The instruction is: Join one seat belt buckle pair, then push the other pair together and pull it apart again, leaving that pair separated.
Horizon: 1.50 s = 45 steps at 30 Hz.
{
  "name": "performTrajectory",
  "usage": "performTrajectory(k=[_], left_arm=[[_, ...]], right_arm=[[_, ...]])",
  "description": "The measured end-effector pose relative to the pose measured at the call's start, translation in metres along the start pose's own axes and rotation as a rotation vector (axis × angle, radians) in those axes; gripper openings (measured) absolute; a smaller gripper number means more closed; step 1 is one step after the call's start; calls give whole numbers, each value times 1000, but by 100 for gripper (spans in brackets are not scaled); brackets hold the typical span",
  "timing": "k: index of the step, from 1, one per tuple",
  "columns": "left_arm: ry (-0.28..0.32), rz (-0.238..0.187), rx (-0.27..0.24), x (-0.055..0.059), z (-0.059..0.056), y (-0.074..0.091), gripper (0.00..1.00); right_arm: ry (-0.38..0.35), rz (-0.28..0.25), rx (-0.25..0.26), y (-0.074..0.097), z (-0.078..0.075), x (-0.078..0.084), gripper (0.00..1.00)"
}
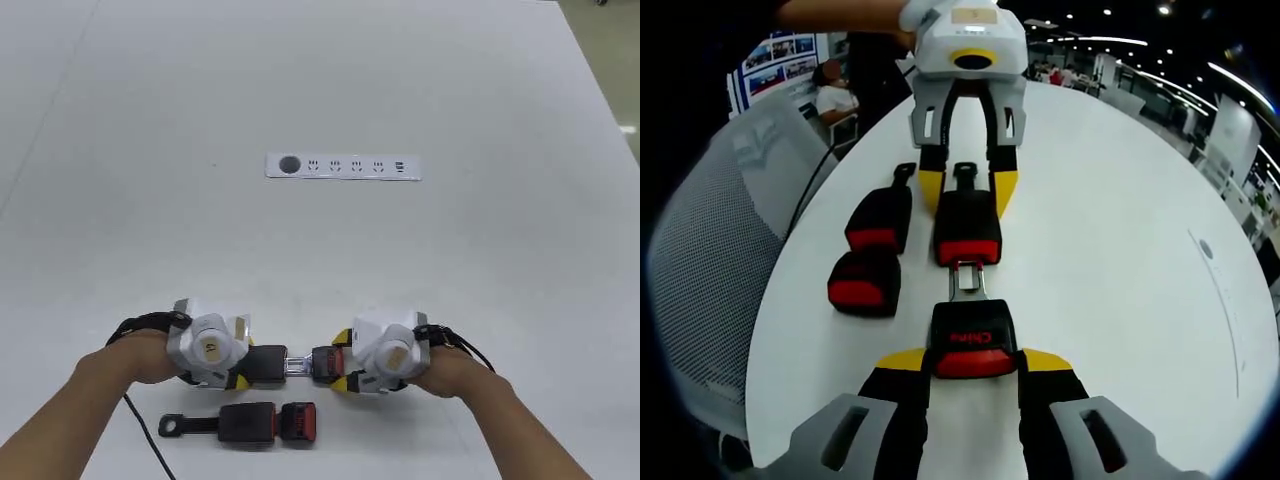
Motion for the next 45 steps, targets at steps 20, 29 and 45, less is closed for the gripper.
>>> performTrajectory(k=[20,29,45], left_arm=[[14,-9,-5,0,0,0,32],[9,-20,-7,3,1,-2,32],[2,-16,0,1,1,-3,31]], right_arm=[[-21,-15,11,-10,1,-9,30],[-24,-16,15,-10,1,-9,29],[-46,-19,20,-14,4,-16,28]])
Point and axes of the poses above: the centre of the closed fingertips' face, and the gripper's own axes: y roughly backward along the fingers, z roughly to its left, x roughly out of its underside, the point moved 5 cm from there along y, roughly backward along the fingers, and after that the axes turned 7 degrees about x, right-handed, at the moved point
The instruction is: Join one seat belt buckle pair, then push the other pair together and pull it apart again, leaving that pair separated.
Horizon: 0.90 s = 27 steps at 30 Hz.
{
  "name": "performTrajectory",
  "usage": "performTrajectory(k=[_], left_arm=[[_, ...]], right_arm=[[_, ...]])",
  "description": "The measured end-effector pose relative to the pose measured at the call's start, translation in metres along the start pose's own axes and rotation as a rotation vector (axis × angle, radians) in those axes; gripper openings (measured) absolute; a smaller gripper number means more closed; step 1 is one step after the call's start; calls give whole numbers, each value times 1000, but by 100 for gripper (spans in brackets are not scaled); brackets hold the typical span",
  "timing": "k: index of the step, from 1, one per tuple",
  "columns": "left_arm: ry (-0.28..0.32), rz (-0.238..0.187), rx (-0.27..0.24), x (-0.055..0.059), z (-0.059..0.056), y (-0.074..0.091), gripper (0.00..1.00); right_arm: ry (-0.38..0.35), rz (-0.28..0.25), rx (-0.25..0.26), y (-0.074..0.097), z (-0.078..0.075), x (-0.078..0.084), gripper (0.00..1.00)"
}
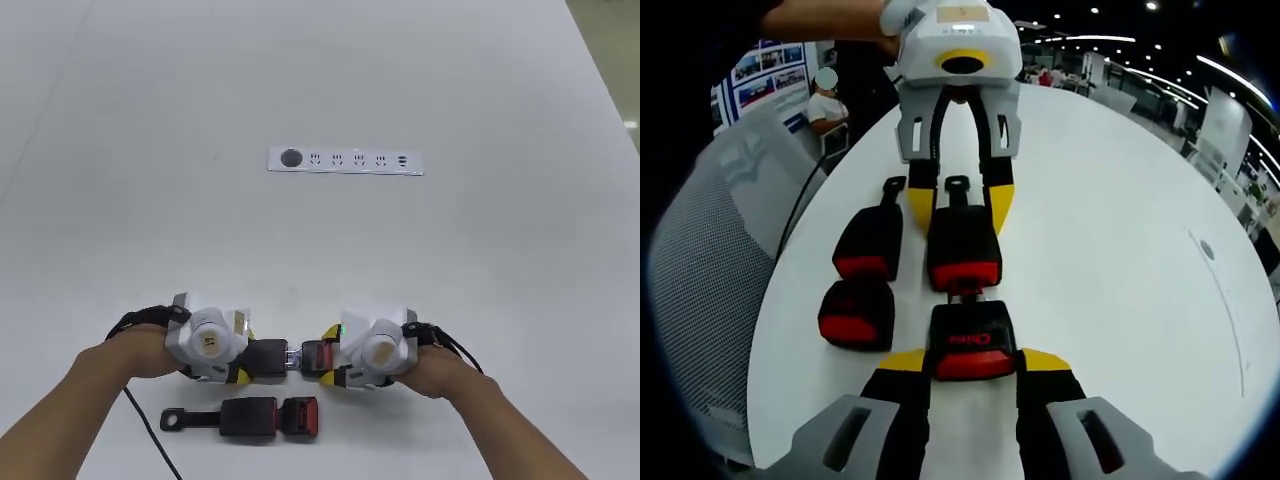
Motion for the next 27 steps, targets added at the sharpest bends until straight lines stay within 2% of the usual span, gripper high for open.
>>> performTrajectory(k=[3,16,27], left_arm=[[0,6,-1,0,0,1,31],[-7,-2,1,0,0,1,30],[-9,28,3,-1,2,0,30]], right_arm=[[-2,-1,-1,-4,-1,-5,28],[-29,0,13,-7,1,-6,27],[-35,-1,20,-4,2,-7,28]])
Point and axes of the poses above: the centre of the closed fingertips' face, and the gripper's own axes: y roughly backward along the fingers, z roughly to its left, x roughly out of its underside, the point moved 5 cm from there along y, roughly backward along the fingers, and after that the axes turned 7 degrees about x, right-handed, at the moved point
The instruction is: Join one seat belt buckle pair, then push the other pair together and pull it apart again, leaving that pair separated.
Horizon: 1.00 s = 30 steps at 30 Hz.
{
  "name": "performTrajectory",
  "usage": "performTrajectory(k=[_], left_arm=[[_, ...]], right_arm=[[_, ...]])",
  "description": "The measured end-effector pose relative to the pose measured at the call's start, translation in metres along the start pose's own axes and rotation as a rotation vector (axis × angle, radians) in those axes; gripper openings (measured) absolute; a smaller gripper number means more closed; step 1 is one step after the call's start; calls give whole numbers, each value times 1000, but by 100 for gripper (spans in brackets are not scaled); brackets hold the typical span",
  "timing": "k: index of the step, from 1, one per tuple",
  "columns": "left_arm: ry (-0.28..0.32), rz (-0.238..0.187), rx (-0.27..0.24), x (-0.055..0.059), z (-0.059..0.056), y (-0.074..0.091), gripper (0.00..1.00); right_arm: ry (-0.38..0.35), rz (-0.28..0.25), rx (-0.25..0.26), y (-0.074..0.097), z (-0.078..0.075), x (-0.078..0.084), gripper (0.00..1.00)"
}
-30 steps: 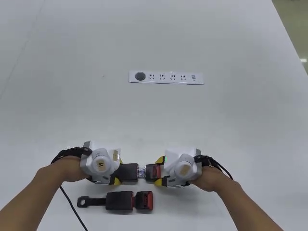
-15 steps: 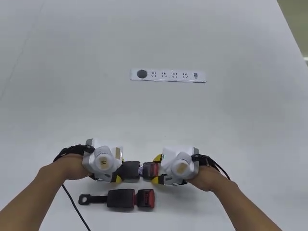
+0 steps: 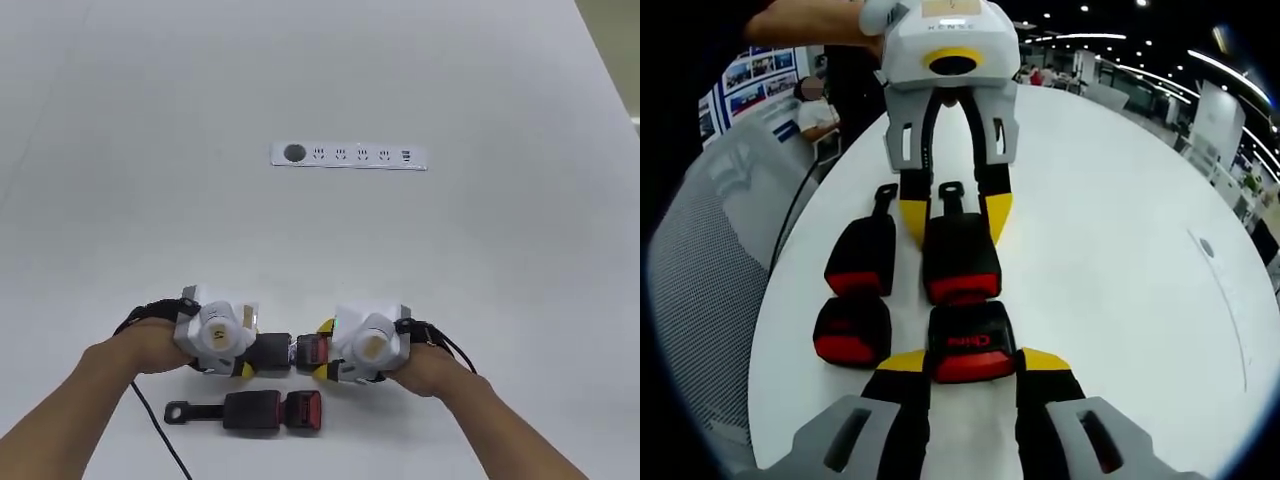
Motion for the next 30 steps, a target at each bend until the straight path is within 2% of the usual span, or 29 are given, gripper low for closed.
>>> performTrajectory(k=[18,30], left_arm=[[14,0,-4,0,-3,1,32],[15,25,-3,-1,-3,1,32]], right_arm=[[46,20,-14,4,-3,5,30],[65,48,-29,7,-6,12,30]])
Point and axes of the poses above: the centre of the closed fingertips' face, and the gripper's own axes: y roughly backward along the fingers, z roughly to its left, x roughly out of its underside, the point moved 5 cm from there along y, roughly backward along the fingers, and after that the axes turned 7 degrees about x, right-handed, at the moved point
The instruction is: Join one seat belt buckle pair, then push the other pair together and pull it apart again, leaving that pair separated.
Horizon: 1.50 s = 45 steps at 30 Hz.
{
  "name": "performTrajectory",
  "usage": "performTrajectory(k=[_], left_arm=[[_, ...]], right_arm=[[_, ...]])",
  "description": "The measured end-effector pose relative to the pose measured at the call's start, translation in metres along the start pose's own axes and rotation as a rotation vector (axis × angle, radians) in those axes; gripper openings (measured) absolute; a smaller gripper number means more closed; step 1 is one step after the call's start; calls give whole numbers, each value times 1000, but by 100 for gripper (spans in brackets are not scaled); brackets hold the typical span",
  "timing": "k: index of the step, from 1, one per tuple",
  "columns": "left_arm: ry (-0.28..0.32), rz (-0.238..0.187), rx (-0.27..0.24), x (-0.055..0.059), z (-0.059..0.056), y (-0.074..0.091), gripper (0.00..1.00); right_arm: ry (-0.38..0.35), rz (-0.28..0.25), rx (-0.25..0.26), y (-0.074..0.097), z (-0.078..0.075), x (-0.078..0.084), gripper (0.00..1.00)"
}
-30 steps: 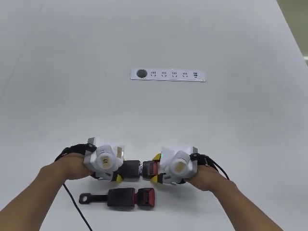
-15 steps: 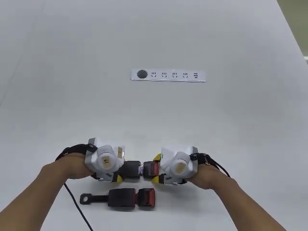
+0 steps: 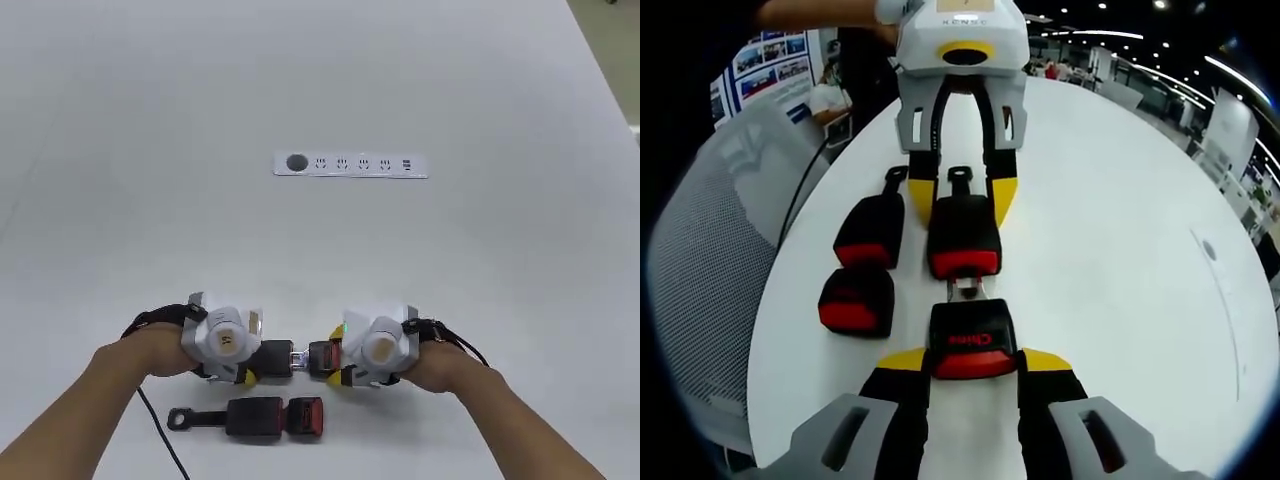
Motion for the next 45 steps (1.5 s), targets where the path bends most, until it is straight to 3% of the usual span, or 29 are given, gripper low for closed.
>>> performTrajectory(k=[27,37,45], left_arm=[[-4,4,3,-2,1,0,33],[-6,1,3,5,4,-4,33],[-14,-5,0,1,1,-1,33]], right_arm=[[33,76,0,25,-5,27,30],[30,101,-1,31,-6,39,31],[20,117,5,38,-7,50,31]])
Point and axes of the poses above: the centre of the closed fingertips' face, and the gripper's own axes: y roughly backward along the fingers, z roughly to its left, x roughly out of its underside, the point moved 5 cm from there along y, roughly backward along the fingers, and after that the axes turned 7 degrees about x, right-handed, at the moved point
